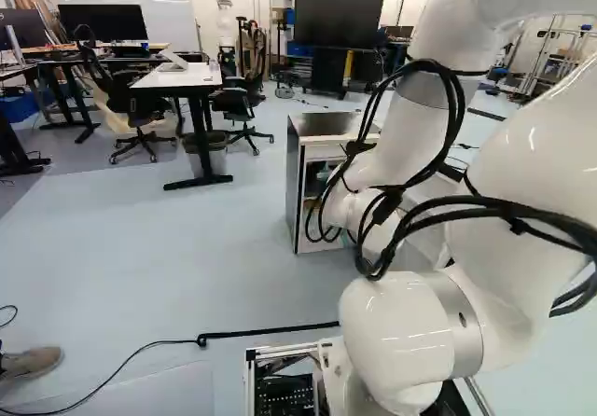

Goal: Open the fridge door

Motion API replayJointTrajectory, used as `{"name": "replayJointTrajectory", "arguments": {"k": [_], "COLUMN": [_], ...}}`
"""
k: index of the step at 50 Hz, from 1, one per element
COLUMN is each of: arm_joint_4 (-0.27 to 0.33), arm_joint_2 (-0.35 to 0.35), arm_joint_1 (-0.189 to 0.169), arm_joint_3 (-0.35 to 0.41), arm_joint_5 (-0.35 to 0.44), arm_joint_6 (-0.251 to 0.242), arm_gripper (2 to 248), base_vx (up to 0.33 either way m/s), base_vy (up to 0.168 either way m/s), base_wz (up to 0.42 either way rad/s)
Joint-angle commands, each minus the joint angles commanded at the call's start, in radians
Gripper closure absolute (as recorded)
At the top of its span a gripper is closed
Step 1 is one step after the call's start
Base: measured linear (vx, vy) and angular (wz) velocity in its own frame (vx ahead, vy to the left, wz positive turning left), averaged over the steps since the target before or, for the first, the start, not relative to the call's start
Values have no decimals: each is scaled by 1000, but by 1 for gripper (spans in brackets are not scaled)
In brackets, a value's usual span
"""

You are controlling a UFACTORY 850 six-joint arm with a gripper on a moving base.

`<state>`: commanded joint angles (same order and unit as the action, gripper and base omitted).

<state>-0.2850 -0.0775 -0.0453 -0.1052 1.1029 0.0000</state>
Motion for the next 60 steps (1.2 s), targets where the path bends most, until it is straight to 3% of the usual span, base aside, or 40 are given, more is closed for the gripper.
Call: {"name": "replayJointTrajectory", "arguments": {"k": [30, 60], "arm_joint_4": [189, 278], "arm_joint_2": [-134, -197], "arm_joint_1": [30, 44], "arm_joint_3": [12, 18], "arm_joint_5": [-153, -225], "arm_joint_6": [0, 0], "arm_gripper": [3, 3], "base_vx": [0, 0], "base_vy": [0, 0], "base_wz": [0, 0]}}
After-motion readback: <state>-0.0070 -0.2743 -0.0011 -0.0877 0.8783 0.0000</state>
